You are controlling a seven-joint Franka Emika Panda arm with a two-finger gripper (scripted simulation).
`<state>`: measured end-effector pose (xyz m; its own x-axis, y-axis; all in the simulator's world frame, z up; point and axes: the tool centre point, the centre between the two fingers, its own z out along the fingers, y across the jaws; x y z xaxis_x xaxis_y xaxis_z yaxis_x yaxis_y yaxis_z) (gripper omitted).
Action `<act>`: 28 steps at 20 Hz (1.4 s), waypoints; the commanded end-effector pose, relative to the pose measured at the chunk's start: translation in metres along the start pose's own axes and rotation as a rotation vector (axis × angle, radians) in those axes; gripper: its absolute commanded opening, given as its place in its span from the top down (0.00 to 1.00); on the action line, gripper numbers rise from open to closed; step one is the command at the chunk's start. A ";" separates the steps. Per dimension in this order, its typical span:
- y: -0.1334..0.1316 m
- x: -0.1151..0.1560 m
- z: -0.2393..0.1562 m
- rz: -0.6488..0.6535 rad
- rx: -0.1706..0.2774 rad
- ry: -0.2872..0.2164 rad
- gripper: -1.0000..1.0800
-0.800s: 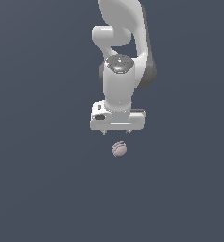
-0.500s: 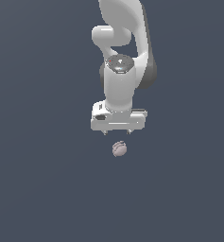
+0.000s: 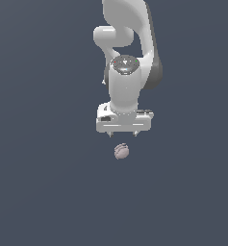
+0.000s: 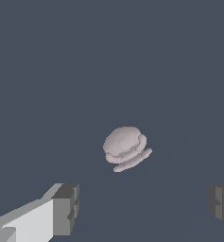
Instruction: Pick up the object and move it to a goal position.
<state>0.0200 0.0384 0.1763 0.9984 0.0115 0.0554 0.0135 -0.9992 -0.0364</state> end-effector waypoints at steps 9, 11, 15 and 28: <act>0.000 0.001 0.006 0.077 0.000 -0.005 0.04; 0.000 0.001 0.008 0.108 -0.001 -0.007 0.04; 0.000 0.002 0.014 0.184 -0.002 -0.011 0.04; 0.000 0.005 0.041 0.524 -0.017 -0.027 0.04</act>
<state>0.0264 0.0403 0.1387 0.8918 -0.4524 0.0107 -0.4517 -0.8914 -0.0379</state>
